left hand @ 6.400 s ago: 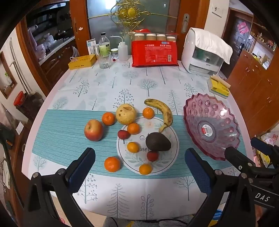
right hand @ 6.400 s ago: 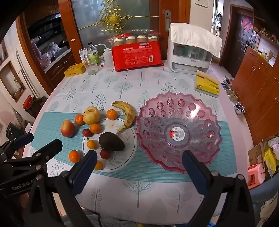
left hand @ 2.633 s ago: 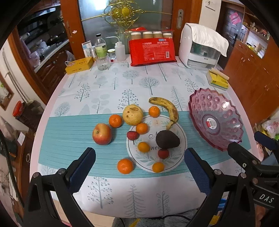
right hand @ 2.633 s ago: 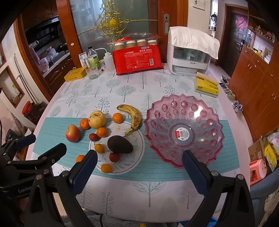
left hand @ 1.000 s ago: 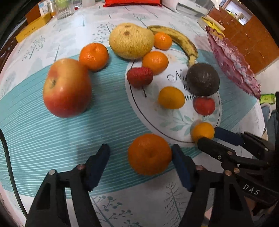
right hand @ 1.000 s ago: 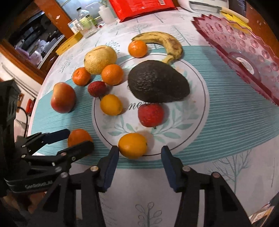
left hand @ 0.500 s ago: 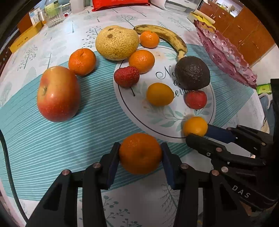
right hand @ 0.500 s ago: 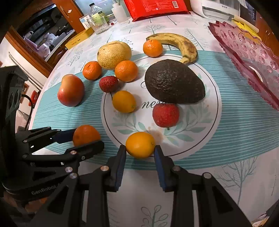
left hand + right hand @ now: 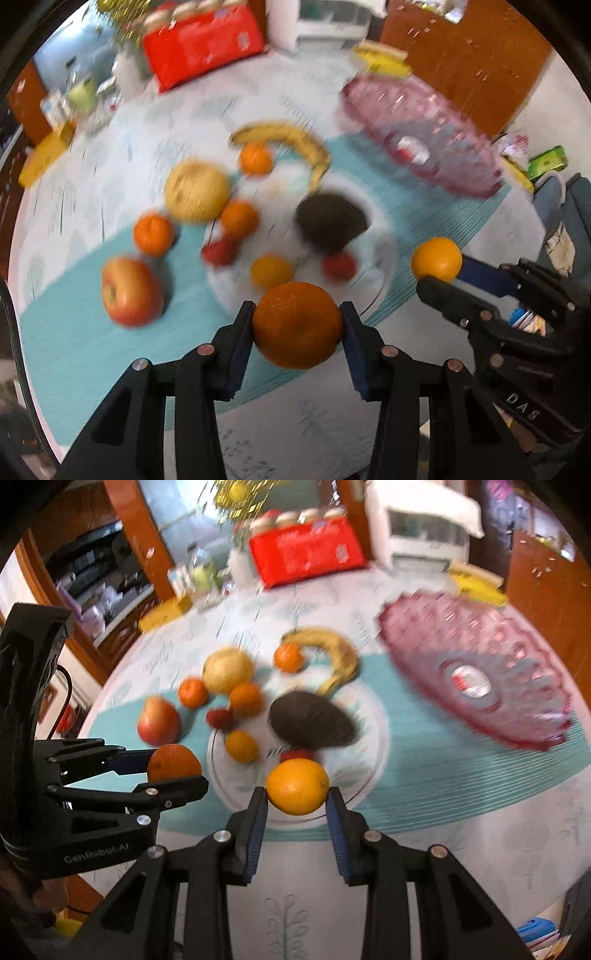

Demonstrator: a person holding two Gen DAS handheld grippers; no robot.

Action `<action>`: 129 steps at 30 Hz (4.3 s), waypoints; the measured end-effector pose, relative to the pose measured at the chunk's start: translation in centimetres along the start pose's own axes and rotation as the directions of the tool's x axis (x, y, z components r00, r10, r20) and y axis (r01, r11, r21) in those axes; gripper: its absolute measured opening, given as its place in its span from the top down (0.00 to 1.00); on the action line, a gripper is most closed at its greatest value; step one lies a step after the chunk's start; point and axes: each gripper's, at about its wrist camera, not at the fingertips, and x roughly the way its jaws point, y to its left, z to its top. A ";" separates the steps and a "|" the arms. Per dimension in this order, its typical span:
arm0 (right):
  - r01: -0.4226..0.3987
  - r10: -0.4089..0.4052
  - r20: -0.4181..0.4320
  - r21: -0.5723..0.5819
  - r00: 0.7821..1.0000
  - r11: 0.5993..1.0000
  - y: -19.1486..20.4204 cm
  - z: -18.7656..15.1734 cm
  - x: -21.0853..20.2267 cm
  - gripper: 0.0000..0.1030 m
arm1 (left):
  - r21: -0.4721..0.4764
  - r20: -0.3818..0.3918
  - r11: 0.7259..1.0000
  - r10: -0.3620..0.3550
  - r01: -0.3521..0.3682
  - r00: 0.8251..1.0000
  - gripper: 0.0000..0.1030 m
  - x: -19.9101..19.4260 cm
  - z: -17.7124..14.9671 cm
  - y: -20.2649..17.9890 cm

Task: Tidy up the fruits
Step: 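Carry both oranges into the pink glass bowl and open both tools, then move both open tools back from the bowl toward the fruit plate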

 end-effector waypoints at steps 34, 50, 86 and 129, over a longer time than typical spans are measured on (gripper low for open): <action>0.217 -0.215 -0.038 0.057 0.976 0.974 -22.2 11.8 4.1 0.68 | 0.044 -0.044 0.975 0.219 -0.217 0.975 0.57 12.3 20.0 -14.8; 0.164 -0.160 -0.089 0.045 0.983 0.985 -23.3 10.6 6.2 0.50 | 0.004 -0.094 0.965 0.262 -0.263 0.960 0.24 14.2 20.4 -14.8; 0.163 -0.163 0.006 -0.006 0.987 0.987 -19.6 11.5 1.2 0.47 | -0.172 0.018 0.961 0.221 -0.215 0.975 0.18 6.9 19.0 -11.3; 0.027 -0.027 -0.055 0.004 0.998 1.000 3.1 7.1 0.8 0.47 | -0.310 0.147 0.932 0.243 -0.189 0.959 0.08 -7.0 -2.2 14.0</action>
